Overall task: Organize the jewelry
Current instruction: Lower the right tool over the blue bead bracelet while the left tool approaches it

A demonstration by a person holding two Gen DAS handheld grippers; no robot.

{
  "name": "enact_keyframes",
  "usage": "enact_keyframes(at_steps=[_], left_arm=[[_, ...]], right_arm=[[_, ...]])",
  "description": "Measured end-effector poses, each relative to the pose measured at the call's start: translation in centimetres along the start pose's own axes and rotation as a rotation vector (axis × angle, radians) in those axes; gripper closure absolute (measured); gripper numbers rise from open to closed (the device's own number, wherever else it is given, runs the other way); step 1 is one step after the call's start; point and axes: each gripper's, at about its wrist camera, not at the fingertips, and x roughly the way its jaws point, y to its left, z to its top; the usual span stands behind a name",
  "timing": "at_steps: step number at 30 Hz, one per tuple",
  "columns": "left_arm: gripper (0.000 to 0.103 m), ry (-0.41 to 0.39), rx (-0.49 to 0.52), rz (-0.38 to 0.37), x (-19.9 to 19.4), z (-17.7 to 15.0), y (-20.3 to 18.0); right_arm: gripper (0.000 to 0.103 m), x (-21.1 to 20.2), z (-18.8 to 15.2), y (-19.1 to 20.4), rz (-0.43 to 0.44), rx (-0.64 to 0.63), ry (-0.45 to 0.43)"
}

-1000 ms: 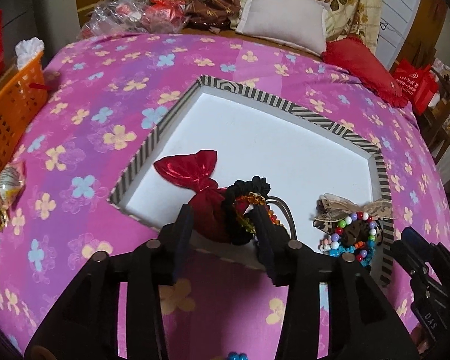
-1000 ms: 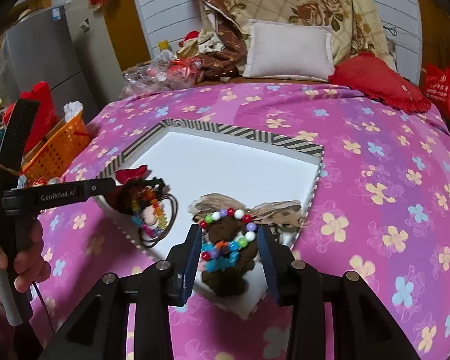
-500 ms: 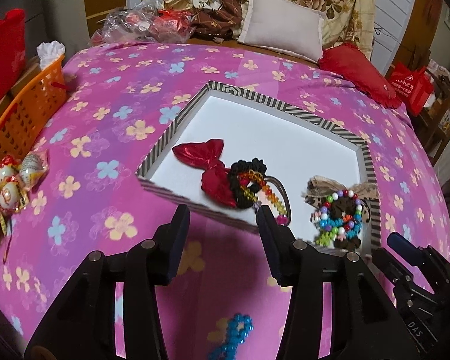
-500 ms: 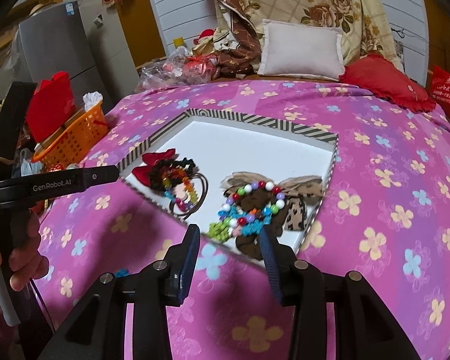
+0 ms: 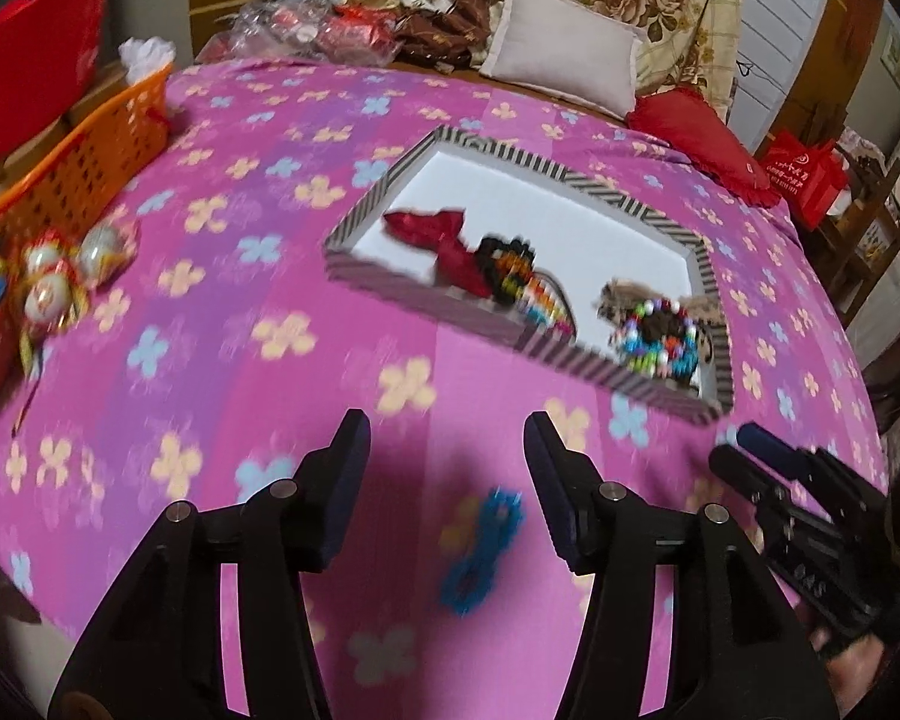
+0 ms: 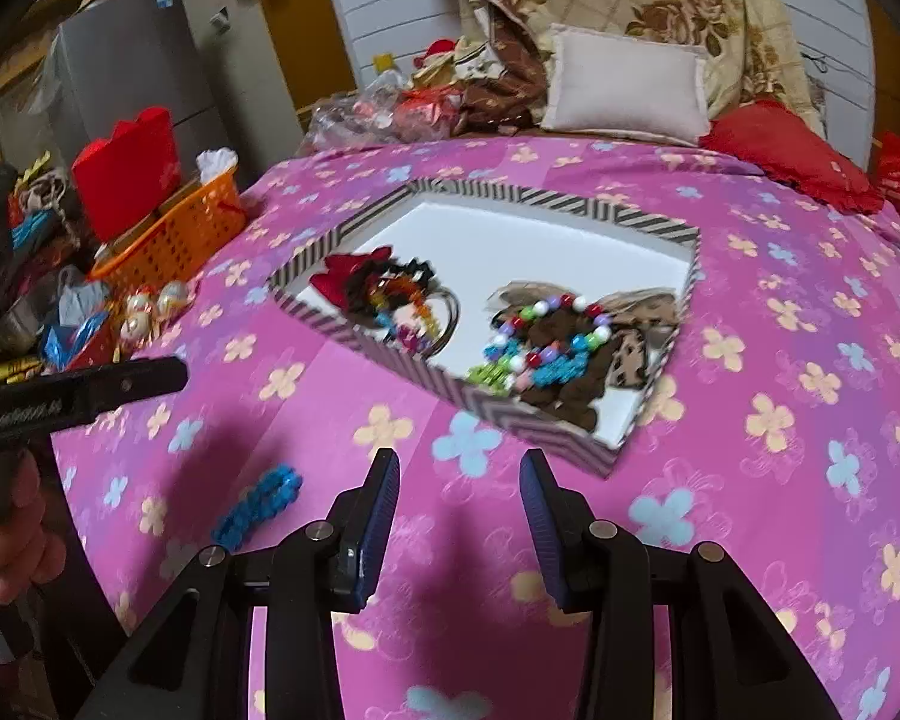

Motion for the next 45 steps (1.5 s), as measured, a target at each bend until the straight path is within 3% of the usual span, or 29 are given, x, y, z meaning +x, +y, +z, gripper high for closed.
enact_keyframes(at_steps=[10, 16, 26, 38, 45], left_arm=[[0.049, 0.106, -0.02, 0.015, 0.6, -6.6, 2.1], [0.049, 0.136, -0.008, 0.015, 1.2, -8.5, 2.2], [0.049, 0.142, -0.025, 0.018, 2.2, -8.2, 2.7], [0.049, 0.158, -0.034, 0.004, 2.6, -8.4, 3.4], [0.049, 0.15, -0.063, 0.004, 1.8, -8.5, 4.8]], right_arm=[[0.063, 2.4, -1.3, 2.8, 0.066, -0.071, 0.068], [0.063, 4.2, -1.2, 4.1, 0.127, -0.117, 0.104], [0.063, 6.4, -0.6, 6.9, 0.157, -0.29, 0.145], [0.063, 8.0, -0.2, 8.5, 0.119, -0.394, 0.169], [0.063, 7.3, -1.2, 9.0, 0.147, -0.435, 0.2]])
